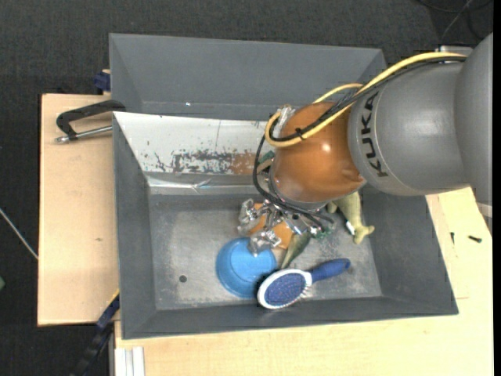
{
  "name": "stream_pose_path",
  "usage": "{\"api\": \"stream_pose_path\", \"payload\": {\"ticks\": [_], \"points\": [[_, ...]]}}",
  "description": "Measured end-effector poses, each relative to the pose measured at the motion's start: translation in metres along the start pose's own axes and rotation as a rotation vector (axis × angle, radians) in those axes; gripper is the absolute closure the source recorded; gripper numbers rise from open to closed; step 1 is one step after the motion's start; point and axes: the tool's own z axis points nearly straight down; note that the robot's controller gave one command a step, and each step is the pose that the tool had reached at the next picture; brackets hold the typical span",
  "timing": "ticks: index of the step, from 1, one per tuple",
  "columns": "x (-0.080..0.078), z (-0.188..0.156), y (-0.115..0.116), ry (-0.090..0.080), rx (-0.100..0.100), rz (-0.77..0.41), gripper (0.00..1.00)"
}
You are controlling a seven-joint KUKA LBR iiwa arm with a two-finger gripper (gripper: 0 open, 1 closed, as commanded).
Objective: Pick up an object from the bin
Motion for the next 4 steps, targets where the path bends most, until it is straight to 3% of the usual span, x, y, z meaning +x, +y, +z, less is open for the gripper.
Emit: {"api": "stream_pose_path", "payload": {"ticks": [2, 3, 4], "points": [[0.0, 0.0, 0.0, 0.0, 0.0, 0.0, 1.0], [-0.008, -0.151, -0.004, 0.047, -0.012, -0.017, 1.0], [-0.006, -0.146, -0.004, 0.056, -0.016, -0.017, 0.0]]}}
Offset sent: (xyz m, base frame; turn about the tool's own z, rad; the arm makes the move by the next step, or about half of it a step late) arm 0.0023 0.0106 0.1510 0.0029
